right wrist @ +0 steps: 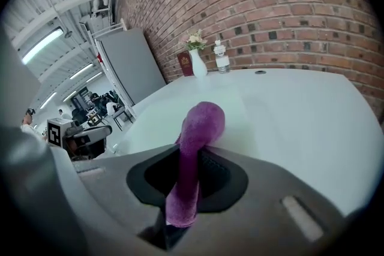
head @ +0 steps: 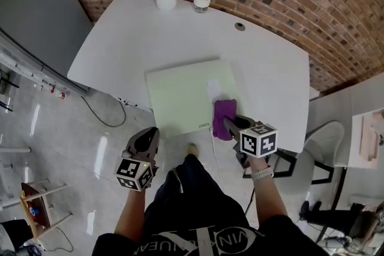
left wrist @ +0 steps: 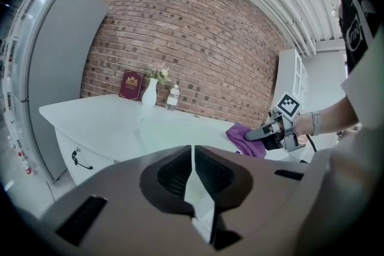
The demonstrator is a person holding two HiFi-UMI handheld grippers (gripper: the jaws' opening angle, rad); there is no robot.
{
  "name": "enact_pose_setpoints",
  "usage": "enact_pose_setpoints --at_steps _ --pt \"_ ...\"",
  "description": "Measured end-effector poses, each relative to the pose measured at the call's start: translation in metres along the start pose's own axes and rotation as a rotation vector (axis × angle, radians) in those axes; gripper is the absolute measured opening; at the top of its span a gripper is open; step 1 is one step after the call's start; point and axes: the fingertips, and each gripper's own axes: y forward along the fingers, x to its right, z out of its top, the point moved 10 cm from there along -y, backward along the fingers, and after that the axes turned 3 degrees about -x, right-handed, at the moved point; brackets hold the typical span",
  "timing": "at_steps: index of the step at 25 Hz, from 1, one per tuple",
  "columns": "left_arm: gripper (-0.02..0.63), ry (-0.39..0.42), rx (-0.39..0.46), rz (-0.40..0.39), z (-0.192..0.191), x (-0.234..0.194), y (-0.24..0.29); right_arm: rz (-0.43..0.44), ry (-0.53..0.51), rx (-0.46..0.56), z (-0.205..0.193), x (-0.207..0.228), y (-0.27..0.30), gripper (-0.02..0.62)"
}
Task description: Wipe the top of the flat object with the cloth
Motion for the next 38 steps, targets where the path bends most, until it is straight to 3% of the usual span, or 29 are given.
enact_pose_setpoints --at_steps 18,28,38 --pt "0.021 -0.009 -0.013 0.004 0.007 -0.009 0.022 -0.177 0.151 0.024 -0.024 0.067 -0.038 0.061" --pt "0.021 -0.021 -0.022 0.024 0.005 -0.013 0.026 -0.252 0.204 0.046 -0.028 0.085 -0.045 0.061" --pt "0.021 -0.028 -0.023 0.033 0.005 -0.015 0.026 -0.393 0.266 0.095 -0.038 0.091 -0.047 0.061"
